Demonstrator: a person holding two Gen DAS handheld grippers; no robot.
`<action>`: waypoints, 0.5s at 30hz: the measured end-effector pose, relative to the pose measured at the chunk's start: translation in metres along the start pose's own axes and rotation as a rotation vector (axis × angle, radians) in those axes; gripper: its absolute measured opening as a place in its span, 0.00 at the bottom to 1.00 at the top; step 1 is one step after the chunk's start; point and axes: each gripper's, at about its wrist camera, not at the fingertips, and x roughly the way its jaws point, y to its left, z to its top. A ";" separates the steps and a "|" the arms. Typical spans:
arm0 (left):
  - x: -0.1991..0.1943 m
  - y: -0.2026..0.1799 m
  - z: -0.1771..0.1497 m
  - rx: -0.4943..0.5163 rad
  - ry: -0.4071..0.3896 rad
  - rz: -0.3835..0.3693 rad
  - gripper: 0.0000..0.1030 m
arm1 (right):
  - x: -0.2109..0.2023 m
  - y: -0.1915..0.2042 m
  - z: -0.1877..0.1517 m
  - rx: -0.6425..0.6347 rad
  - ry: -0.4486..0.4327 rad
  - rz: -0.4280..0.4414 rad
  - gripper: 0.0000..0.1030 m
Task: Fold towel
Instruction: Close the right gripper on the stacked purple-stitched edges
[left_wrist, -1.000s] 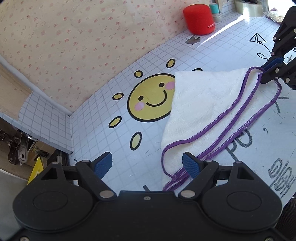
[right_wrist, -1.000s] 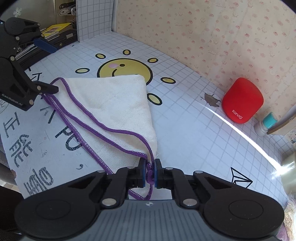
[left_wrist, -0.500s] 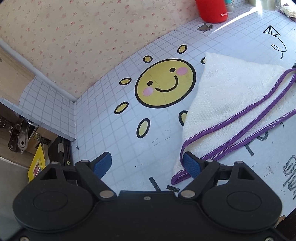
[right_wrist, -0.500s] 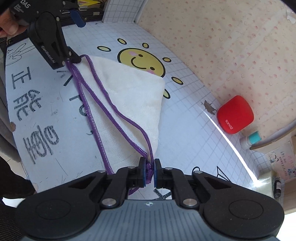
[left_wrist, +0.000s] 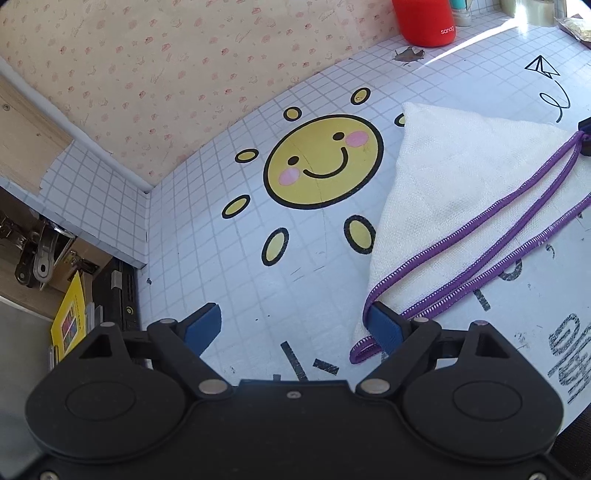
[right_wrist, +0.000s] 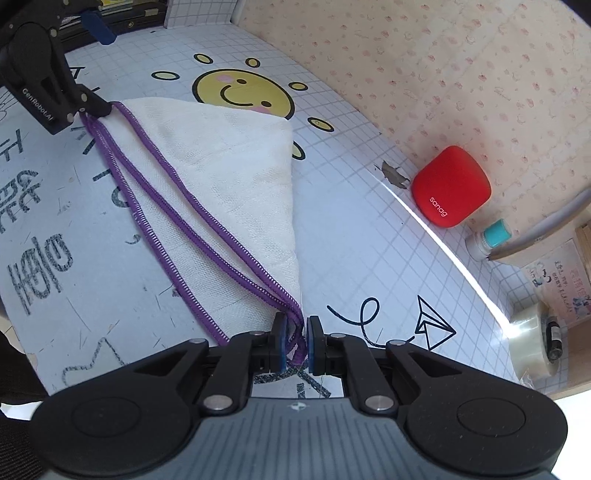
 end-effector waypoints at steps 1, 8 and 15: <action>0.000 0.001 0.000 0.001 0.001 0.005 0.85 | -0.001 -0.001 0.000 0.005 0.003 0.003 0.15; -0.004 -0.002 0.001 0.005 0.006 0.011 0.86 | -0.005 -0.011 -0.004 0.039 0.026 0.021 0.24; -0.003 -0.001 -0.002 -0.028 0.013 -0.011 0.86 | -0.009 -0.020 -0.007 0.074 0.049 0.039 0.34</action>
